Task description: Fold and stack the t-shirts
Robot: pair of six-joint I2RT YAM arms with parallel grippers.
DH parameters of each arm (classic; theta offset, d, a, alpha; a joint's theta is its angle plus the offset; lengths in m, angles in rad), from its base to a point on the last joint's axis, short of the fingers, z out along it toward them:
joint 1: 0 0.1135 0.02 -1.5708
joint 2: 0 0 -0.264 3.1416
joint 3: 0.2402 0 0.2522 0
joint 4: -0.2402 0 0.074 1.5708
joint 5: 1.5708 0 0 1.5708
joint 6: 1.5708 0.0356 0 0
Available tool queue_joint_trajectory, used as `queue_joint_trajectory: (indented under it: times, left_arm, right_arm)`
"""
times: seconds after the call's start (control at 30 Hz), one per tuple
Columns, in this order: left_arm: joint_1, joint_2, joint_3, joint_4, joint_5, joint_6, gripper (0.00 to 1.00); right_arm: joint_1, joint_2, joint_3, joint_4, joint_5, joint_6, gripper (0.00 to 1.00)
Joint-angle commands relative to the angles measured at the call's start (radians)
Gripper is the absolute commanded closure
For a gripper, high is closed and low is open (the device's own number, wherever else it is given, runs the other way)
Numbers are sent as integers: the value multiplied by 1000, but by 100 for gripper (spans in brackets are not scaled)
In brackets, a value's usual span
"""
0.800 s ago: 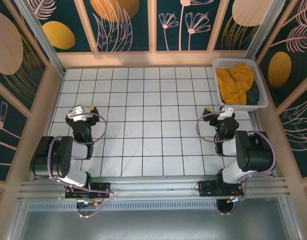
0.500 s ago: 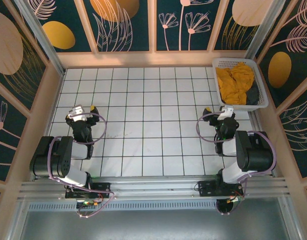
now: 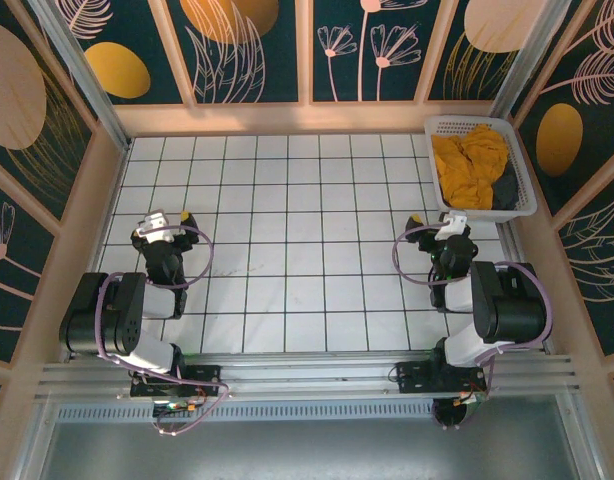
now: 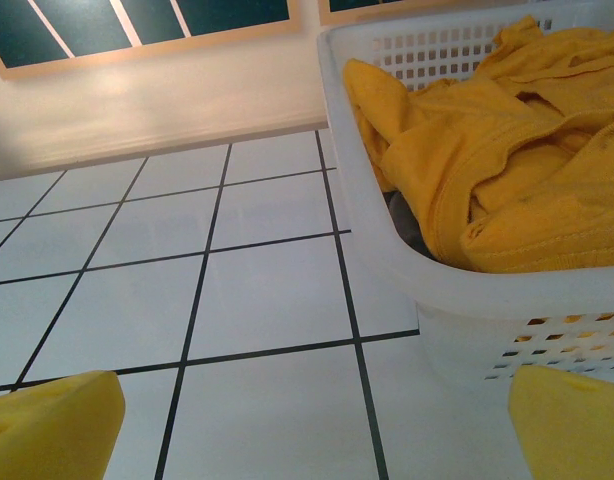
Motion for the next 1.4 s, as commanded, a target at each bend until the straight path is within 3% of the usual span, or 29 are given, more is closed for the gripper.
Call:
queue_joint_trajectory:
  times: [0.0, 0.07, 0.13, 0.2, 0.3, 0.37, 0.4, 0.43, 0.47, 0.53, 0.67, 0.8, 1.0, 1.17, 1.2, 1.37]
  left_arm:
    - [-4, -4, -12, 46, -3, 10, 1]
    - [-4, -43, -11, 20, 25, 24, 1]
    - [-8, -159, 52, -184, 25, 38, 1]
    - [-16, -292, 117, -356, -60, -29, 1]
    - [-39, -441, 203, -443, -138, -68, 1]
    - [-39, -479, 356, -673, -235, -279, 1]
    - [-39, -473, 476, -898, -229, -407, 1]
    - [-39, -458, 575, -1069, -198, -474, 1]
    - [-39, -433, 653, -1152, -166, -524, 1]
    - [-37, -367, 742, -1157, -40, -564, 1]
    - [-41, -160, 985, -1276, 250, -643, 1]
    - [-111, -20, 1123, -1378, 406, -621, 5]
    - [-284, 75, 1210, -1520, 463, -525, 18]
    - [-376, 70, 1149, -1495, 468, -559, 27]
    - [-387, 66, 1140, -1492, 464, -564, 28]
    - [-404, 36, 1116, -1494, 451, -564, 38]
  right_arm:
    - [-9, 1, 18, 12, -22, -15, 1]
    - [0, -56, 57, -104, -8, -24, 1]
    - [49, -168, 178, -383, 123, -21, 1]
    - [102, -291, 291, -543, 219, -4, 1]
    - [172, -422, 472, -677, 359, 63, 1]
    - [123, -424, 681, -996, 324, 287, 1]
    - [88, -405, 795, -1182, 326, 429, 1]
    - [51, -384, 855, -1232, 297, 482, 1]
    - [-3, -354, 898, -1230, 160, 464, 1]
    - [-62, -265, 1024, -1311, 93, 482, 7]
    - [-112, -18, 1345, -1638, 203, 521, 13]
    - [-162, 197, 1542, -1823, 121, 530, 15]
    - [-174, 513, 1768, -2061, 49, 551, 20]
    - [-175, 691, 1829, -2086, -61, 567, 30]
    - [-175, 713, 1837, -2080, -80, 570, 35]
    - [-176, 710, 1843, -2034, -70, 596, 78]
